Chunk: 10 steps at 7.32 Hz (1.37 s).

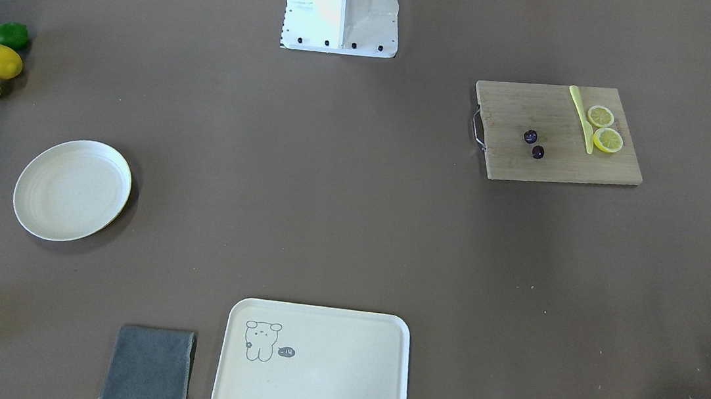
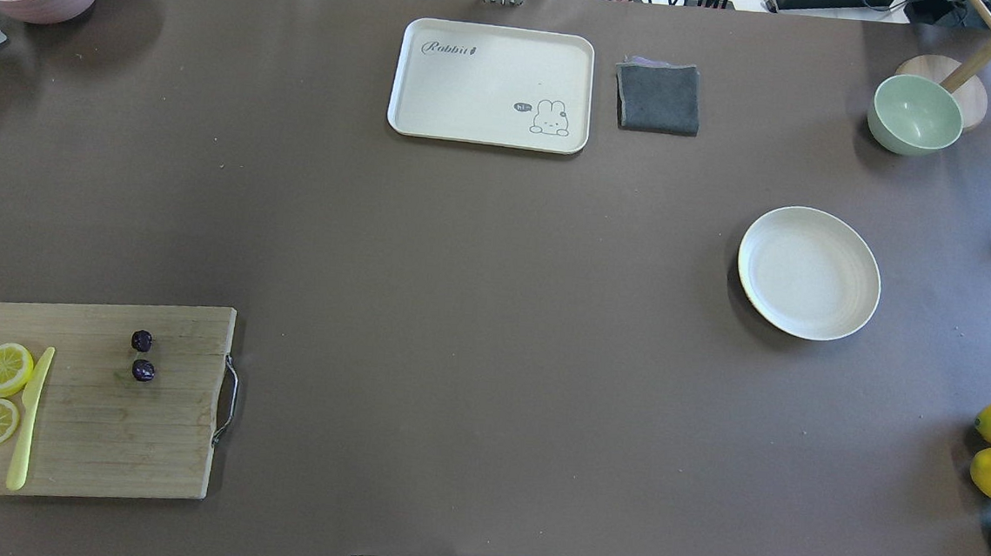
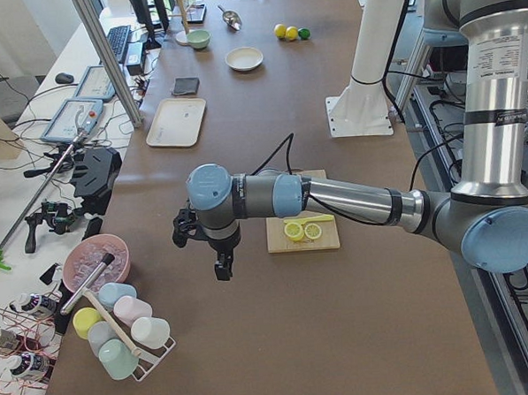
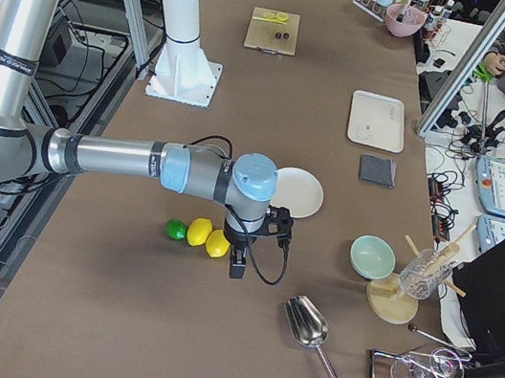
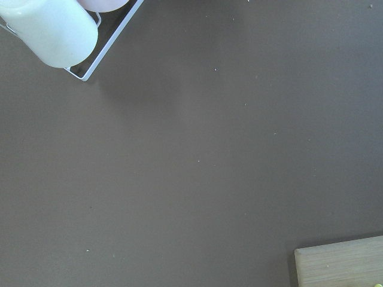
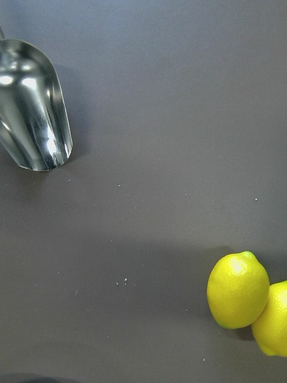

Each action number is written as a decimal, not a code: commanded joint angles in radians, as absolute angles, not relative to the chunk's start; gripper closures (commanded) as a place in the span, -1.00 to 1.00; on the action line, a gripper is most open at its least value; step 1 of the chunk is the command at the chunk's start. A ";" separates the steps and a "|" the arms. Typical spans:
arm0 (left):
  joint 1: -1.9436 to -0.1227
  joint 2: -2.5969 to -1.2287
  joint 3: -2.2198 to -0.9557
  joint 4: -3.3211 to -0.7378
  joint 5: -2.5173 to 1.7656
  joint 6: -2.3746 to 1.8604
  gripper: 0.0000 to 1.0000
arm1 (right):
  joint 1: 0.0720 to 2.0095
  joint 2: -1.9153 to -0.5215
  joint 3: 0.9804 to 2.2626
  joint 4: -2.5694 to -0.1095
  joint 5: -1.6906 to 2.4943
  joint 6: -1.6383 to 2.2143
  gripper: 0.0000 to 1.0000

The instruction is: Place red cherry on plate

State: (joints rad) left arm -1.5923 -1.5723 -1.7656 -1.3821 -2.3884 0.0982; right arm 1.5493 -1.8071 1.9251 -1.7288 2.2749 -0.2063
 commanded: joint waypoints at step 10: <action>-1.627 -1.598 -1.844 -1.624 -2.370 0.087 -0.96 | 1.554 -1.798 1.904 -1.436 2.376 -0.199 -1.00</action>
